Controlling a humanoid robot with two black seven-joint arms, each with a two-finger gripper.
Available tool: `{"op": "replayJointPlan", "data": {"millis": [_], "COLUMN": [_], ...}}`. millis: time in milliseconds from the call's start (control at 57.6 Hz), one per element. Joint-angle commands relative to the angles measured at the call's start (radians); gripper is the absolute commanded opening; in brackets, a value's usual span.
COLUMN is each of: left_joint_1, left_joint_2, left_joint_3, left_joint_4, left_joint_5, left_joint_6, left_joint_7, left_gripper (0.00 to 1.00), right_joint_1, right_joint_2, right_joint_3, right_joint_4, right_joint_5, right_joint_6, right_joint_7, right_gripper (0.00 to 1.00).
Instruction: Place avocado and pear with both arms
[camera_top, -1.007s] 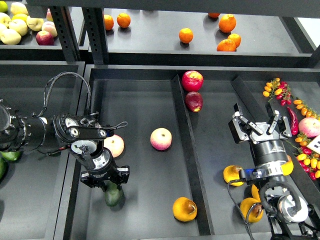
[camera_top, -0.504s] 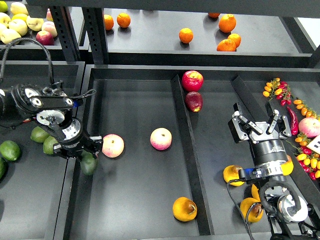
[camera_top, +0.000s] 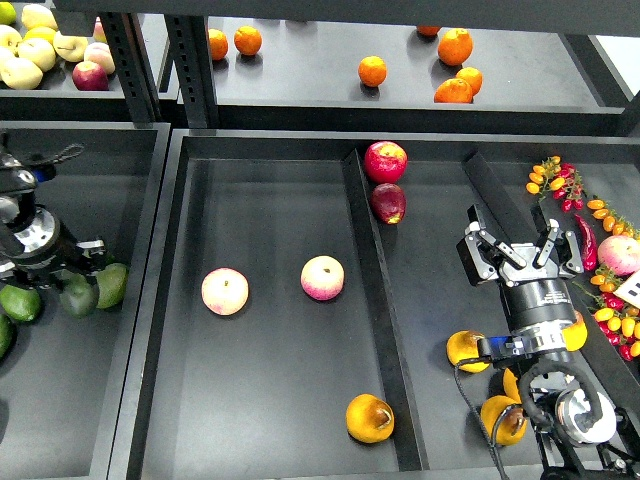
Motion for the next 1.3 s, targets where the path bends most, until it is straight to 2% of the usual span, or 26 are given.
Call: {"op": "replayJointPlan", "data": {"millis": [0, 330, 1285], "left_joint_1": [0.023, 0.100, 0.218], "left_joint_2": [0.007, 0.009, -0.049], "left_joint_3": [-0.016, -0.037, -0.143], "left_joint_4": [0.000, 0.028, 0.126], "left_joint_5": [0.016, 0.023, 0.035], "left_joint_6": [0.000, 0.000, 0.000], "left_joint_7": [0.000, 0.000, 0.000], "left_gripper": [0.24, 0.25, 0.30], "right_joint_1": [0.050, 0.146, 0.146], "right_joint_2": [0.000, 0.000, 0.000], "right_joint_3": [0.000, -0.031, -0.077], "right_joint_4": [0.000, 0.000, -0.001], "right_joint_5": [0.002, 0.023, 0.046], "right_joint_6": [-0.005, -0.023, -0.034], "right_joint_7": [0.000, 0.000, 0.000], "right_gripper": [1.00, 1.00, 1.00]}}
